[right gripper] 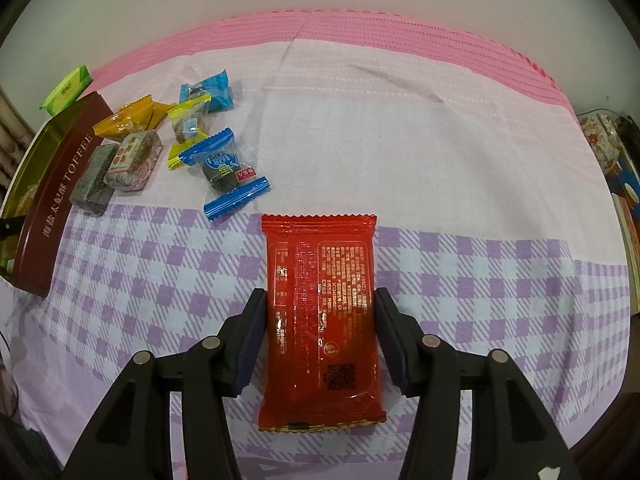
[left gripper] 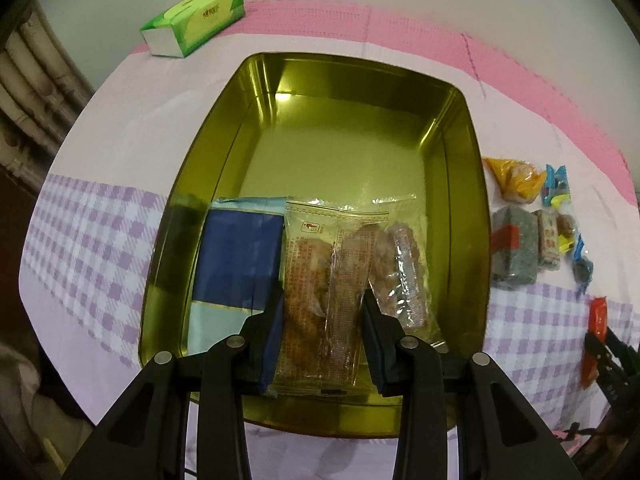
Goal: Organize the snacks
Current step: 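Lower the brittle bag into the gold tin and open the left tool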
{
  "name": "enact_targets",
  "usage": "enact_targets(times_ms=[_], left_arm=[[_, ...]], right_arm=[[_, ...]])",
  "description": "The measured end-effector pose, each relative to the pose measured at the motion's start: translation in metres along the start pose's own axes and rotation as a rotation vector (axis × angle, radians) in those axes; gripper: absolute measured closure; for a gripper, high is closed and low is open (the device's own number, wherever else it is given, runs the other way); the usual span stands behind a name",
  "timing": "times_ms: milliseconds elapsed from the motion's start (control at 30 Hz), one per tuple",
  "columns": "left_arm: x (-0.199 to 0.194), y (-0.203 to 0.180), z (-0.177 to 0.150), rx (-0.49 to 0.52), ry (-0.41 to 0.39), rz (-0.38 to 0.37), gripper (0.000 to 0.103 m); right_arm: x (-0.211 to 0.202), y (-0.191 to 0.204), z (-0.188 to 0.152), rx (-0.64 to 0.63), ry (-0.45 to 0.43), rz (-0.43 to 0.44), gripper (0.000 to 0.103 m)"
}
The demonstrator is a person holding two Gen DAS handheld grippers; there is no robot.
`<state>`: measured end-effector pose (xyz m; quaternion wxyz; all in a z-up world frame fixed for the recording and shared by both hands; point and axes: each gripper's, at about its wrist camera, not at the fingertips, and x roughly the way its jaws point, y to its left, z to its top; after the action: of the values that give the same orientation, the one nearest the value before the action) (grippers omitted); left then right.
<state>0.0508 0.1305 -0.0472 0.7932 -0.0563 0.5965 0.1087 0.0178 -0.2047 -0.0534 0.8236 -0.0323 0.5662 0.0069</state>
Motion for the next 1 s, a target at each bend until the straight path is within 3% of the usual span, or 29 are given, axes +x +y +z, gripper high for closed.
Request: enact_targets(times_ms=[467, 667, 1000], left_arm=[[0.018, -0.013, -0.007, 0.069, -0.014, 0.059, 0.065], [0.022, -0.021, -0.011, 0.098, -0.028, 0.064, 0.065], [0.020, -0.010, -0.010, 0.104, -0.029, 0.023, 0.064]], right_arm=[[0.001, 0.002, 0.004, -0.002, 0.026, -0.009, 0.047], [0.001, 0.004, 0.005, -0.001, 0.028, -0.008, 0.057], [-0.003, 0.009, 0.002, 0.023, 0.032, -0.022, 0.062]])
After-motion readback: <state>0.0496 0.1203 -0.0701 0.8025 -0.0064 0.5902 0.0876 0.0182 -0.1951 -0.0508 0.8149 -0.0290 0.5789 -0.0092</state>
